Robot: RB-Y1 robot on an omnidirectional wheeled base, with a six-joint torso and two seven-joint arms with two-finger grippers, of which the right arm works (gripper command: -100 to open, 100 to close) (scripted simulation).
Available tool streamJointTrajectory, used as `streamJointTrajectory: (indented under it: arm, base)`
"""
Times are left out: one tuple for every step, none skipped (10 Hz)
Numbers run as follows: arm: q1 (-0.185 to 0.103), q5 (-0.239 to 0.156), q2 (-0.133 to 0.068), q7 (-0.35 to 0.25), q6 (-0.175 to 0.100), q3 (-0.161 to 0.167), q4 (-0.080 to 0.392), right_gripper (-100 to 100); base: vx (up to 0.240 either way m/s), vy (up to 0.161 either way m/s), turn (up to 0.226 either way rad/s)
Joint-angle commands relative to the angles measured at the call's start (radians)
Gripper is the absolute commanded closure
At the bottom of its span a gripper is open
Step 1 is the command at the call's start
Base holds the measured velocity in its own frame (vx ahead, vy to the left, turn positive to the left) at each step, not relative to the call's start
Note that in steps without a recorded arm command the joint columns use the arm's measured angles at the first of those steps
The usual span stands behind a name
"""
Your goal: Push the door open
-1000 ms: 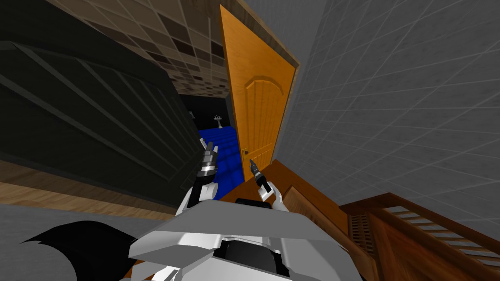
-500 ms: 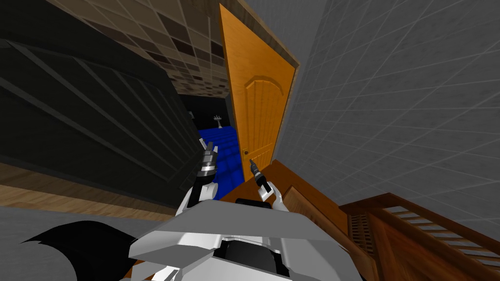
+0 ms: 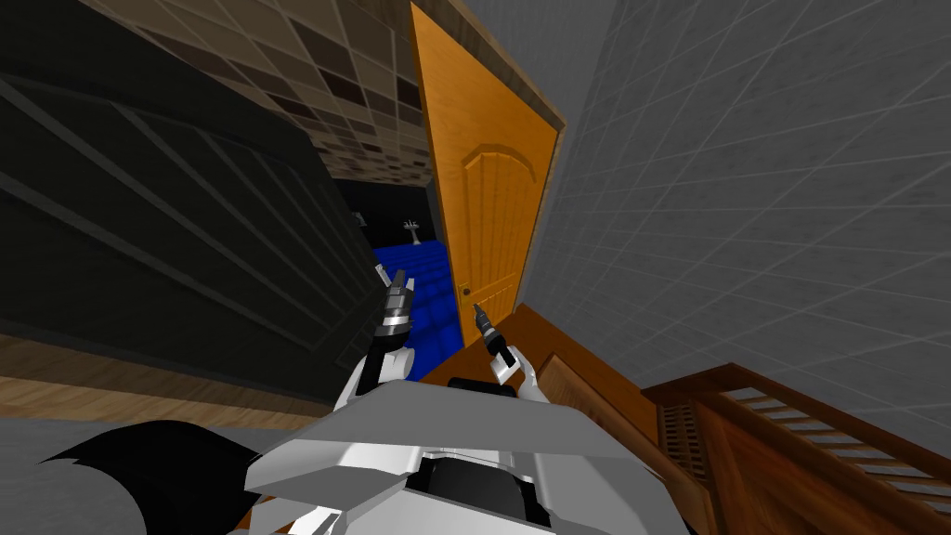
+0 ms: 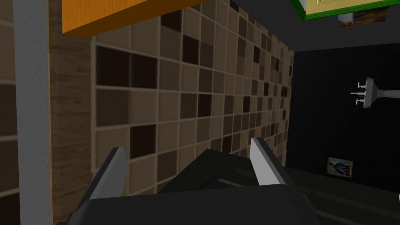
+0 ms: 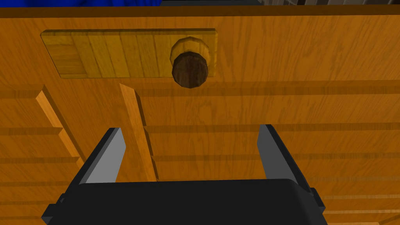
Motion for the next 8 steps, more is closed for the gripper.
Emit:
streamJointTrajectory:
  arm:
    - [-0.001,-0.001,-0.001,-0.002,0.000,0.002,0.000,-100]
    - [-0.001,-0.001,-0.001,-0.002,0.000,0.002,0.000,-100]
    - [-0.002,-0.001,-0.002,-0.004,0.000,0.006,-0.001,-100]
    - [-0.002,-0.001,-0.002,-0.004,0.000,0.006,-0.001,-100]
    - [-0.002,-0.001,-0.002,-0.004,0.000,0.006,-0.001,-100]
    - [-0.002,-0.001,-0.002,-0.004,0.000,0.006,-0.001,-100]
    - [-0.002,-0.001,-0.002,-0.004,0.000,0.006,-0.001,-100]
    - [-0.002,-0.001,-0.002,-0.004,0.000,0.006,-0.001,-100]
  base:
    - [0.008,-0.004,-0.027]
    - [-0.008,0.015,0.092]
    - [-0.006,0.005,0.033]
    - [0.014,-0.007,-0.047]
    - [0.008,-0.004,-0.025]
    - [0.005,0.003,0.017]
    - [0.005,-0.002,-0.012]
    - [0.000,0.000,0.000]
